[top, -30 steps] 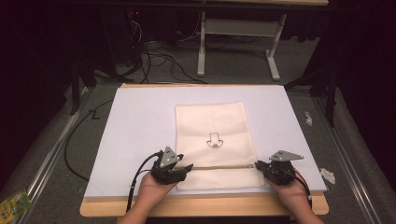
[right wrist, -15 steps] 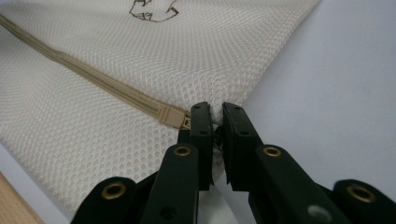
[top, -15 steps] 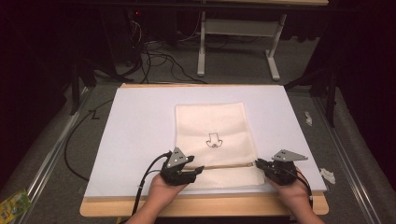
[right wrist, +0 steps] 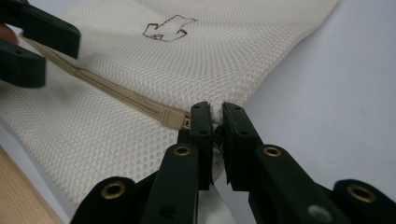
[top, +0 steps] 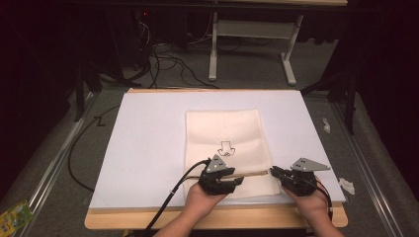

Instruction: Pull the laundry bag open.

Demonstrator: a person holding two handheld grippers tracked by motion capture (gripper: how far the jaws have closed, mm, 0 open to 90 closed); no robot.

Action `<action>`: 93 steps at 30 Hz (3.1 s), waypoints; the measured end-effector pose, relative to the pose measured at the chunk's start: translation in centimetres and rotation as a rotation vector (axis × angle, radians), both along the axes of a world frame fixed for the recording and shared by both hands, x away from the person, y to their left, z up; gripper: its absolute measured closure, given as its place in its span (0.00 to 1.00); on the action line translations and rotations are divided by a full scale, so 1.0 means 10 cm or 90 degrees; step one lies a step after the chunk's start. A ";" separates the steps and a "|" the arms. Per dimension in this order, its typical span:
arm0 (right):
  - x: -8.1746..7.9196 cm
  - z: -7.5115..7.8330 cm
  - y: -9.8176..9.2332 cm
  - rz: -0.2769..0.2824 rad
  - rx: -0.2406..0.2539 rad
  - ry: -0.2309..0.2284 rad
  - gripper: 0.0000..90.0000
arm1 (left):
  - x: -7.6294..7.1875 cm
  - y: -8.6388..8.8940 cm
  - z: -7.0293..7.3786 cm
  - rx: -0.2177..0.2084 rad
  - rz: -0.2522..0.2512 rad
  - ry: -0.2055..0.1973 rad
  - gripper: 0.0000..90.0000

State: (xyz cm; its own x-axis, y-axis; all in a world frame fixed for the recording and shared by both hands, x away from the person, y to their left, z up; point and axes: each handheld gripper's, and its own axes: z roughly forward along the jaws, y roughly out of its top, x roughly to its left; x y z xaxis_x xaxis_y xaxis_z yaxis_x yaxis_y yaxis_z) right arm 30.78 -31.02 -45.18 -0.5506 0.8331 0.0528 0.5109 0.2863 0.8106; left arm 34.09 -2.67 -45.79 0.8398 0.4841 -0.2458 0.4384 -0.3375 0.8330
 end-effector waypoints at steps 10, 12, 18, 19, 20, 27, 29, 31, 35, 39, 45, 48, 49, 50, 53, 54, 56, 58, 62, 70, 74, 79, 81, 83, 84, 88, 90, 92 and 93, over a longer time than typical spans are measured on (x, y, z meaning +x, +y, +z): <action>-0.02 0.03 0.02 0.017 0.007 -0.006 0.95 | 0.08 -0.48 -0.14 -0.018 -0.016 0.059 0.68; -0.03 0.03 0.02 0.020 0.008 -0.006 0.95 | 0.09 -0.53 -0.17 -0.020 -0.012 0.066 0.70; -0.04 0.05 0.04 0.025 0.015 -0.012 0.95 | 0.08 -0.60 -0.17 -0.036 -0.004 0.060 0.76; -0.04 0.05 0.04 0.024 0.014 -0.012 0.95 | 0.08 -0.62 -0.18 -0.039 -0.004 0.060 0.78; -0.04 0.05 0.05 0.025 0.013 -0.012 0.95 | 0.08 -0.63 -0.17 -0.040 -0.004 0.058 0.80; -0.04 0.05 0.04 0.022 0.015 -0.015 0.95 | 0.05 -0.69 -0.14 -0.034 -0.008 0.039 0.95; -0.04 0.05 0.03 0.022 0.016 -0.018 0.95 | 0.04 -0.70 -0.14 -0.035 -0.007 0.033 0.96; -0.05 0.05 0.03 0.021 0.015 -0.018 0.95 | 0.04 -0.69 -0.14 -0.035 -0.006 0.029 0.96; -0.05 0.06 0.04 0.019 0.015 -0.019 0.95 | 0.03 -0.67 -0.13 -0.042 -0.003 0.034 0.97; -0.06 0.06 0.05 0.021 0.011 -0.018 0.95 | 0.05 -0.63 -0.13 -0.037 -0.013 0.043 0.97; -0.07 0.07 0.07 0.021 -0.001 -0.023 0.96 | 0.06 -0.59 -0.13 -0.028 -0.015 0.043 0.97; -0.06 0.08 0.03 0.006 0.005 -0.023 0.96 | 0.10 -0.52 -0.16 -0.027 -0.008 0.054 0.97; -0.06 0.08 0.01 0.002 0.009 -0.021 0.96 | 0.10 -0.50 -0.16 -0.020 -0.006 0.050 0.97; -0.06 0.08 0.00 -0.001 0.010 -0.023 0.96 | 0.10 -0.47 -0.16 -0.013 -0.005 0.046 0.97; -0.05 0.07 -0.05 -0.014 0.016 -0.024 0.96 | 0.11 -0.33 -0.16 -0.001 0.004 0.051 0.97; -0.05 0.07 -0.07 -0.013 0.020 -0.024 0.96 | 0.12 -0.28 -0.16 0.002 0.005 0.053 0.97; -0.05 0.07 -0.08 -0.011 0.021 -0.020 0.95 | 0.12 -0.20 -0.15 0.004 -0.003 0.055 0.97; -0.06 0.06 -0.02 0.001 0.008 -0.021 0.95 | 0.08 -0.16 -0.11 0.023 -0.012 0.040 0.97; -0.07 0.08 0.04 -0.002 -0.015 -0.028 0.96 | 0.09 -0.03 -0.13 0.042 0.004 0.055 0.98; -0.03 0.06 -0.25 -0.066 0.017 -0.018 0.96 | 0.18 0.66 -0.14 0.074 0.075 0.093 0.97; -0.01 0.03 -0.36 -0.087 0.023 -0.010 0.96 | 0.14 1.17 -0.13 0.085 0.134 0.102 0.97; 0.00 0.01 -0.34 -0.072 0.020 -0.004 0.95 | 0.05 1.37 -0.17 0.086 0.123 0.096 0.97; 0.00 0.02 -0.32 -0.070 0.013 -0.009 0.95 | 0.04 1.36 -0.15 0.078 0.123 0.079 0.97; -0.01 0.01 -0.32 -0.064 0.012 -0.015 0.91 | 0.04 1.38 -0.15 0.051 0.121 0.072 0.84; -0.01 0.00 -0.33 -0.062 0.015 -0.014 0.89 | 0.05 1.38 -0.15 0.049 0.121 0.067 0.77; -0.03 -0.02 -0.39 -0.064 0.037 -0.025 0.74 | 0.05 1.40 -0.13 0.042 0.134 0.020 0.59; -0.04 -0.02 -0.41 -0.059 0.051 -0.037 0.64 | 0.06 1.44 -0.09 0.026 0.151 0.000 0.54; -0.05 -0.02 -0.43 -0.060 0.053 -0.050 0.54 | 0.06 1.47 -0.06 0.018 0.166 -0.019 0.49; -0.05 -0.02 -0.45 -0.065 0.053 -0.057 0.48 | 0.06 1.50 -0.04 0.022 0.180 -0.036 0.46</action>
